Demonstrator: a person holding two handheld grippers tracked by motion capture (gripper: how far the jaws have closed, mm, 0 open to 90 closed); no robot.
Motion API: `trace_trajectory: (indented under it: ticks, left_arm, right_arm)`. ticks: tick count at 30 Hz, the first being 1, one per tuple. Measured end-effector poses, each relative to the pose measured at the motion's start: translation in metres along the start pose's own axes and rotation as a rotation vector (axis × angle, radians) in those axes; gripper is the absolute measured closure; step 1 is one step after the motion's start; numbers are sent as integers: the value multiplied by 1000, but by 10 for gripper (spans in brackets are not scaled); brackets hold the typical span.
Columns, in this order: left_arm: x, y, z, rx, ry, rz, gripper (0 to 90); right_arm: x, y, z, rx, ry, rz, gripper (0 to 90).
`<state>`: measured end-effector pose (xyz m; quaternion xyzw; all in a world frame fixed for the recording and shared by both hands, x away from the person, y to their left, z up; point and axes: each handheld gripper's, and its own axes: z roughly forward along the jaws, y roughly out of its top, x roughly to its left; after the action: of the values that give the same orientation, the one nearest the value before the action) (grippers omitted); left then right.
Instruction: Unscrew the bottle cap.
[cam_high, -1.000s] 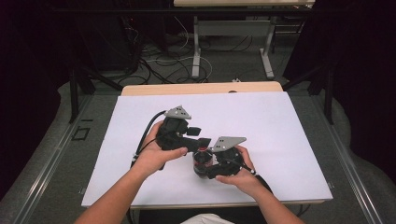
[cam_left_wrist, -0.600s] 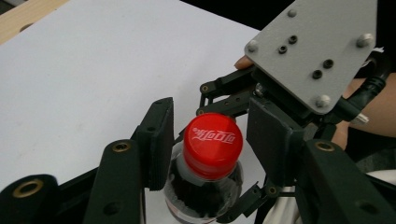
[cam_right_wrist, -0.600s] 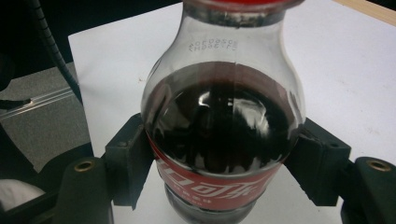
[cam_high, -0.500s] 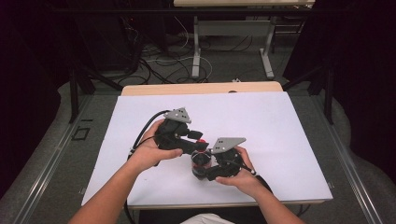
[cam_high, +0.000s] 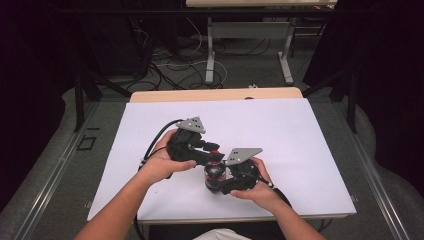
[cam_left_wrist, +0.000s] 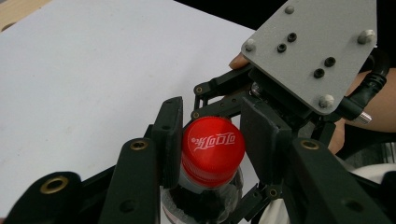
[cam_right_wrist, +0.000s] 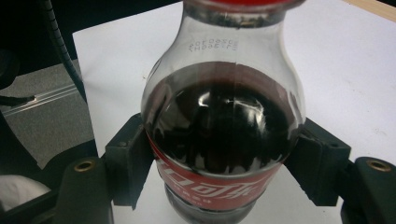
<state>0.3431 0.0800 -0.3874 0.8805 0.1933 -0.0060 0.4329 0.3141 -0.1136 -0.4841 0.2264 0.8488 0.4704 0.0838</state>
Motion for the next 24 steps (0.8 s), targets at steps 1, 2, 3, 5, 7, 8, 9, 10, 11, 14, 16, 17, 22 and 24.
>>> trace_trajectory:
  ticks: [1,2,3,5,7,8,9,10,11,14,16,17,22,24]
  left_arm:
    - [-1,0,0,-1,8,1,611]
    - [-1,1,1,-4,14,5,612]
    - [-2,1,2,-10,19,-6,612]
    - [-3,1,3,-11,38,-19,613]
    - [-7,1,5,-23,79,-54,615]
    - [-9,1,6,-25,99,-68,616]
    - [-11,1,6,-20,120,-82,617]
    - [-13,2,6,-9,130,-100,617]
    - [-15,2,8,-31,159,-131,618]
    - [-19,3,9,-37,199,-194,618]
    - [-21,5,9,-34,229,-231,619]
    - [-21,6,9,-23,247,-230,620]
    - [-25,10,13,-30,299,-275,620]
    - [-28,11,15,-45,316,-309,620]
  right_arm:
    - [0,0,0,0,-2,2,296]
    - [-1,0,0,6,0,3,296]
    - [-1,0,-1,9,-1,3,296]
    - [-2,-1,0,-2,-7,7,296]
    - [-2,-1,0,-1,-16,13,296]
    - [-2,-1,0,-1,-22,12,296]
    - [-2,-1,0,1,-26,15,296]
    - [-2,-1,1,3,-29,22,296]
    - [-2,-1,1,8,-28,24,296]
    - [-2,-2,1,0,-50,26,296]
    - [-2,-2,1,-12,-60,27,296]
    - [-2,-2,0,-1,-85,29,296]
    - [-2,-2,1,-11,-122,20,297]
    - [-2,-2,0,-4,-120,26,296]
